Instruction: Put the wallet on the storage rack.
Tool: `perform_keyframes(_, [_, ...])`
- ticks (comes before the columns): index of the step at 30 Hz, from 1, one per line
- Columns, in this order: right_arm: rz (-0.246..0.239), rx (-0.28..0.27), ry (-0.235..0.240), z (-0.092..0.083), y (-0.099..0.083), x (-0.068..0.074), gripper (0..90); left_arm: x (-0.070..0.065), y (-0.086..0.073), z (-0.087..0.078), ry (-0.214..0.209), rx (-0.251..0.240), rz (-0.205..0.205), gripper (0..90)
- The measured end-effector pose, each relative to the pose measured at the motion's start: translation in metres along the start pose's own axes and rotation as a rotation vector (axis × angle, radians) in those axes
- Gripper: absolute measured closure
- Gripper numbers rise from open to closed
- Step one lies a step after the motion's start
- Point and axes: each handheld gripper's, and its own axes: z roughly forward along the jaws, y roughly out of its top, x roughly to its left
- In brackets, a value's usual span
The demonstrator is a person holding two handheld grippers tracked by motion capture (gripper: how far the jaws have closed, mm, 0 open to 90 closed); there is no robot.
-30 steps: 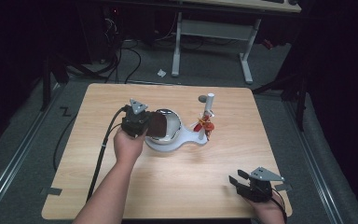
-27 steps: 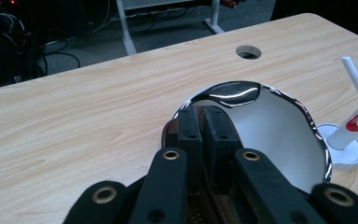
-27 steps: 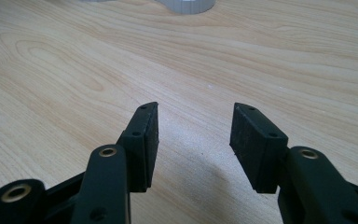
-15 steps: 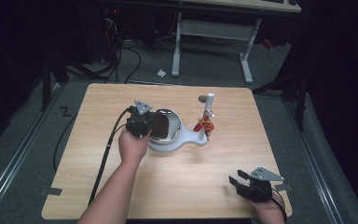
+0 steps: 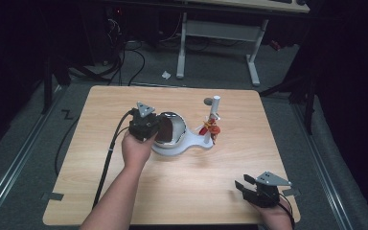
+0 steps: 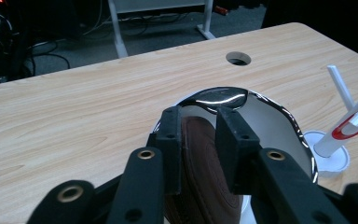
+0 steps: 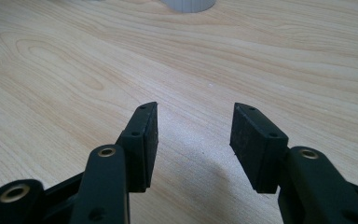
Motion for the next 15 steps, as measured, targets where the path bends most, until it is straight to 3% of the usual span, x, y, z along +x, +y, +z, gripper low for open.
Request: perform_keyframes(15, [-0.002,0.005,0.001,0.002,0.0,0.001,51.8,0.006,0.003,-0.011,-0.042,-0.025,-0.004,54.0])
